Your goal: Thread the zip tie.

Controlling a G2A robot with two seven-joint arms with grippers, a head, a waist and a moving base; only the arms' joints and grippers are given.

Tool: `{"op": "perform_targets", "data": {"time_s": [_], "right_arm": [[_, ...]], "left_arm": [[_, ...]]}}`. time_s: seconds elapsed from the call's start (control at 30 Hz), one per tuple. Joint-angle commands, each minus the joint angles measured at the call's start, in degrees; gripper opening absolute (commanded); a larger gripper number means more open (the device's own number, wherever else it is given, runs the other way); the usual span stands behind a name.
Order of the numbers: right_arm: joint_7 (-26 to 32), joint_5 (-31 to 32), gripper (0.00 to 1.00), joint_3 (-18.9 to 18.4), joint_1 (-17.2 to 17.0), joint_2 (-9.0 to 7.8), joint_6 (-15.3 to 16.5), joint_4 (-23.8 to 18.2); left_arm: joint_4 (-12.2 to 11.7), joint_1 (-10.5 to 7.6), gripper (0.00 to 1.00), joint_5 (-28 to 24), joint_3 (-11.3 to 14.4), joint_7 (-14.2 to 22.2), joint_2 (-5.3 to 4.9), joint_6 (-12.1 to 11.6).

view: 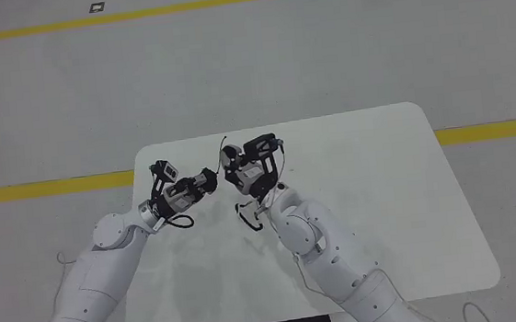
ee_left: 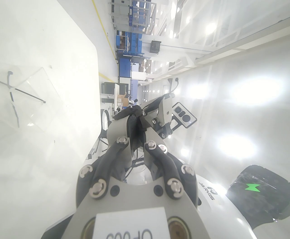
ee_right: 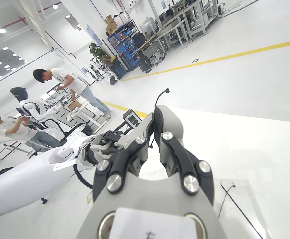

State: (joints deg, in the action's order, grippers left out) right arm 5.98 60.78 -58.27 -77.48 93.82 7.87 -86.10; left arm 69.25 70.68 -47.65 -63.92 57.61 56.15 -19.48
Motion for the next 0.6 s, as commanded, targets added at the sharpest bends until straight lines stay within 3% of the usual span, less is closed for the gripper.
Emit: {"op": "perform_targets", "data": {"time_s": [0.0, 0.57], "right_arm": [[-0.1, -0.1, 0.00, 0.0, -0.1, -0.09, 0.0, -0.2], [-0.3, -0.9, 0.00, 0.9, 0.5, -0.71, -0.2, -0.4]], "left_arm": [[0.0, 0.00, 0.00, 0.0, 0.0, 0.0, 0.00, 0.0], [0.0, 0.00, 0.00, 0.0, 0.0, 0.0, 0.00, 0.0]]}}
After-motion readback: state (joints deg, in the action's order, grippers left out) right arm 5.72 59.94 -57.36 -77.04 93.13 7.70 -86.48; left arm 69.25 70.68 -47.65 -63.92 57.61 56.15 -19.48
